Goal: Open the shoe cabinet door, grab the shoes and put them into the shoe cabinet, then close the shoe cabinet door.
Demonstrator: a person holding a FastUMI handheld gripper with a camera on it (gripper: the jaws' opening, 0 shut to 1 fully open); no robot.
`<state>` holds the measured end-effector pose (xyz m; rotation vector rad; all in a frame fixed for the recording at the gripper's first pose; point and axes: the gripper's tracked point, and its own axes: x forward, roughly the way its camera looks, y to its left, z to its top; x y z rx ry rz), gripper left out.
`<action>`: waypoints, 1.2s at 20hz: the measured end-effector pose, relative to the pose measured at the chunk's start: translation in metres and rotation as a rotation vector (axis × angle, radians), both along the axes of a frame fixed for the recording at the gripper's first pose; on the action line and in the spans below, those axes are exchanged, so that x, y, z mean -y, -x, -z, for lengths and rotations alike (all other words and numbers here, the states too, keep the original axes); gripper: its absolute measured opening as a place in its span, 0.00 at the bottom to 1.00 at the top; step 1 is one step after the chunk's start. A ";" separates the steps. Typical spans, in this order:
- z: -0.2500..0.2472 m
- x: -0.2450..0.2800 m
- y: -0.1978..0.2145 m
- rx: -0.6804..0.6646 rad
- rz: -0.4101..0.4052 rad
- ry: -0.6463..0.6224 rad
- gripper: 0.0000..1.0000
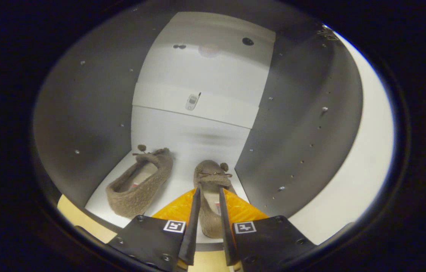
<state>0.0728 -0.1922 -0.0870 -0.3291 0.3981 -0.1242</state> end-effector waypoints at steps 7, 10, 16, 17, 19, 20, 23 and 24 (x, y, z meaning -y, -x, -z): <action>-0.048 0.005 0.073 0.075 -0.001 -0.025 0.33; -0.070 0.010 0.104 0.116 0.000 -0.027 0.32; -0.114 0.032 0.175 0.188 0.021 -0.027 0.32; -0.120 0.036 0.188 0.200 0.026 -0.031 0.32; -0.131 0.044 0.215 0.220 0.033 -0.050 0.32; -0.134 0.048 0.228 0.225 0.038 -0.060 0.32; -0.139 0.055 0.268 0.227 0.030 -0.086 0.32; -0.142 0.058 0.281 0.229 0.028 -0.095 0.32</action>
